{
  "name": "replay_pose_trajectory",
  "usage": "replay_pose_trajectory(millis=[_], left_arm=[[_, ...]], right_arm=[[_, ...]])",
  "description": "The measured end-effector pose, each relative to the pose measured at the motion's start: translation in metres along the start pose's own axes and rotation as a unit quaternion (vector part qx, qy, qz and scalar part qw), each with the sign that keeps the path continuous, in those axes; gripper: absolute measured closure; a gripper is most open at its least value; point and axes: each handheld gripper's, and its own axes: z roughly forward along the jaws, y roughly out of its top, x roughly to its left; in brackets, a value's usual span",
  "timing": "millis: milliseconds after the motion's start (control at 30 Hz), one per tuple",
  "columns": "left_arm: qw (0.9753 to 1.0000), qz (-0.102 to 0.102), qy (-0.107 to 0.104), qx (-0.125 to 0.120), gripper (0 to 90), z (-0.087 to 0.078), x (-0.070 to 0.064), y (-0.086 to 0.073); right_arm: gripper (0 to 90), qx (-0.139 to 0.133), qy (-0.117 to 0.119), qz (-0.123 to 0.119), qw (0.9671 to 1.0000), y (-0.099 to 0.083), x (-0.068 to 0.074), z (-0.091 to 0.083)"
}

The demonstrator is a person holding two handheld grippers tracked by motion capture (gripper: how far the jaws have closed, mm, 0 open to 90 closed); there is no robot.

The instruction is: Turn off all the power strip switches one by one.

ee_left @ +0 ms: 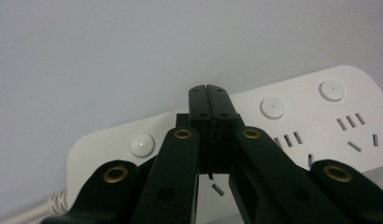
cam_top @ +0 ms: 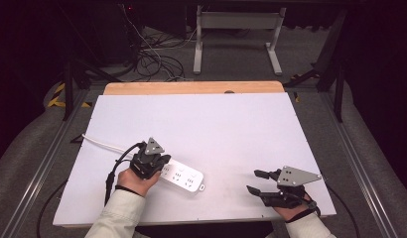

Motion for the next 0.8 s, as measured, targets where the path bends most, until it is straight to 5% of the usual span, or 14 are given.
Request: replay_pose_trajectory(millis=[800], left_arm=[[0.9997,-0.017,-0.016,0.008,90.0,0.013,0.001,-0.004]], right_arm=[[42.1,0.0,0.001,-0.001,1.0,0.0,0.0,0.0]])
